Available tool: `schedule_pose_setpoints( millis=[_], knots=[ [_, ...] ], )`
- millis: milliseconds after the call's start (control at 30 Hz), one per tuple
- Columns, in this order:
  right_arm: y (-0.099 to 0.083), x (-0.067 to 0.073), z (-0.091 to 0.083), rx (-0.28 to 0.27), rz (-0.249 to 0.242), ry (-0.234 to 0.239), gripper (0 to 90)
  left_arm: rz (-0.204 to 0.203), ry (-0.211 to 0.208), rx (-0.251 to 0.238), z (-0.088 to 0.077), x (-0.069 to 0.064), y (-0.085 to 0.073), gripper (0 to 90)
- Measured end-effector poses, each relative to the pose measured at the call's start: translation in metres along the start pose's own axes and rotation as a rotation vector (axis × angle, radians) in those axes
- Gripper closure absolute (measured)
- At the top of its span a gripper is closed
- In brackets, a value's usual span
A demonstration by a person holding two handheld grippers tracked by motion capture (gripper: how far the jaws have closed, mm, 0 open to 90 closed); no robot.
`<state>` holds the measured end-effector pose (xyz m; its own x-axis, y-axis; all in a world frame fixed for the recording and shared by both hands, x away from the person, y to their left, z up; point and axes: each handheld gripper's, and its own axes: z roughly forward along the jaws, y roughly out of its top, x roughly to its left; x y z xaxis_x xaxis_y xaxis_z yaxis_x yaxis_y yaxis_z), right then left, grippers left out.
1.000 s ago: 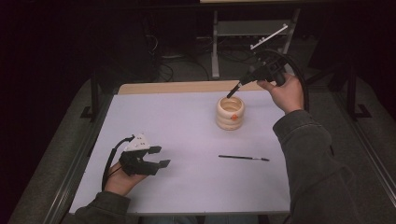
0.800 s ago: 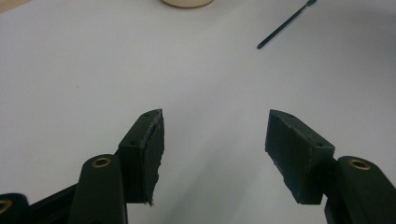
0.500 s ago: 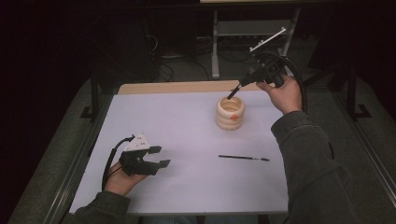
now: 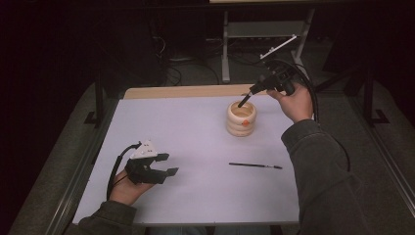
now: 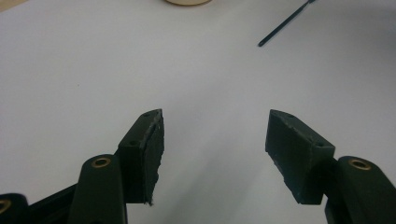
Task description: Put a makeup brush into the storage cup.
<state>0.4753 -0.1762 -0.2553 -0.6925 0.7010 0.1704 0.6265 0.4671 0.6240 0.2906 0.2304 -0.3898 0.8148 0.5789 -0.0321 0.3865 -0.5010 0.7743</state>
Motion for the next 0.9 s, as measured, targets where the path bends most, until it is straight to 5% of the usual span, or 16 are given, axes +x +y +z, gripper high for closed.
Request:
schedule_pose_setpoints(
  millis=[900],
  knots=[
    [-0.012, -0.005, 0.016, 0.01, 0.025, 0.005, 76.4, 0.006, 0.001, -0.001, 0.0, 0.0, 0.0, 36.8]
  ],
)
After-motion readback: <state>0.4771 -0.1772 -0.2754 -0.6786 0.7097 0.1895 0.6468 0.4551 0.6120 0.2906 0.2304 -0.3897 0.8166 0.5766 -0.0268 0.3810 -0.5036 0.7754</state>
